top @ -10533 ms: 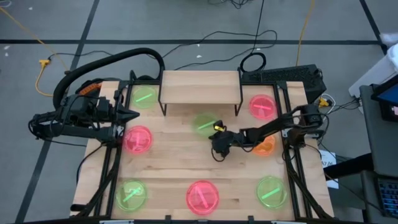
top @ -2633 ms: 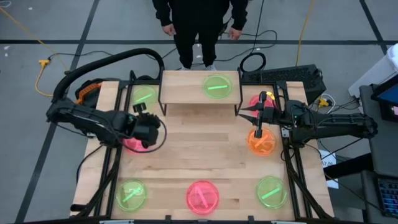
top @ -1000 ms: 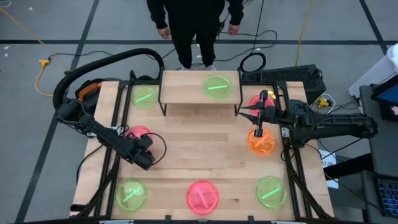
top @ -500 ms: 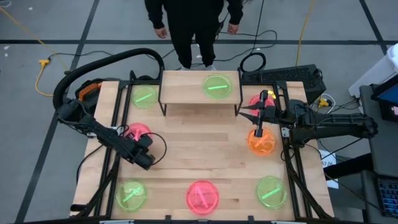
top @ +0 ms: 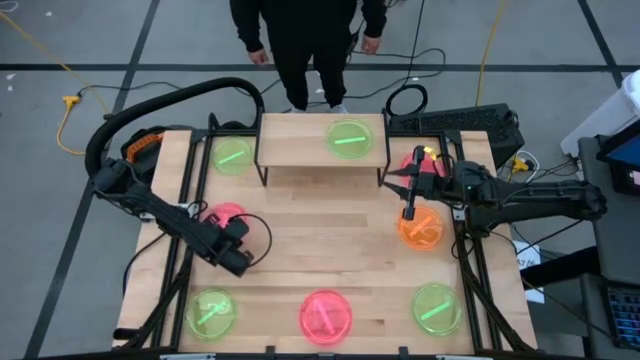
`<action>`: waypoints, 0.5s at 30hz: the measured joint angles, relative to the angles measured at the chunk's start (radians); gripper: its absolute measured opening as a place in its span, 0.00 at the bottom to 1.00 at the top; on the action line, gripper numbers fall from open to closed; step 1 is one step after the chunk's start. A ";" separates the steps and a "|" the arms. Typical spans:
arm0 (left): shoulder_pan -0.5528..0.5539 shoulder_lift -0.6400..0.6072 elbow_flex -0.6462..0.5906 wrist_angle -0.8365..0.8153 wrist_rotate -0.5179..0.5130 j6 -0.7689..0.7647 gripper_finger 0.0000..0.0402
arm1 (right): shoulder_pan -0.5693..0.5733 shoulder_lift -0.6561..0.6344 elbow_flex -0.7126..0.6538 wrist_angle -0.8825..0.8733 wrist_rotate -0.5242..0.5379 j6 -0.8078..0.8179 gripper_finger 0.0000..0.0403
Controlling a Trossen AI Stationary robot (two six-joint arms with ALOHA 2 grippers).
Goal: Place and stack plates onto a shelf
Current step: Put the pink plate on the shelf
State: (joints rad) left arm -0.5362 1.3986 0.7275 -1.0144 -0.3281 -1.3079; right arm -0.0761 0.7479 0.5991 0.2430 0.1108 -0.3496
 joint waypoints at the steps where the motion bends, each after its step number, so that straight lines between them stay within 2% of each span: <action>1: -0.004 0.000 0.017 -0.019 -0.006 0.000 0.00 | 0.000 0.000 0.000 0.000 0.000 -0.001 0.21; 11: -0.024 -0.001 0.064 -0.072 -0.012 0.000 0.00 | 0.000 -0.001 0.000 0.033 -0.002 -0.003 0.21; 15: -0.044 -0.001 0.136 -0.126 -0.010 -0.002 0.00 | 0.000 -0.001 0.000 0.032 -0.003 -0.003 0.21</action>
State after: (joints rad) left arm -0.5798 1.3979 0.8639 -1.1406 -0.3382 -1.3094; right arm -0.0762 0.7471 0.5991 0.2752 0.1081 -0.3527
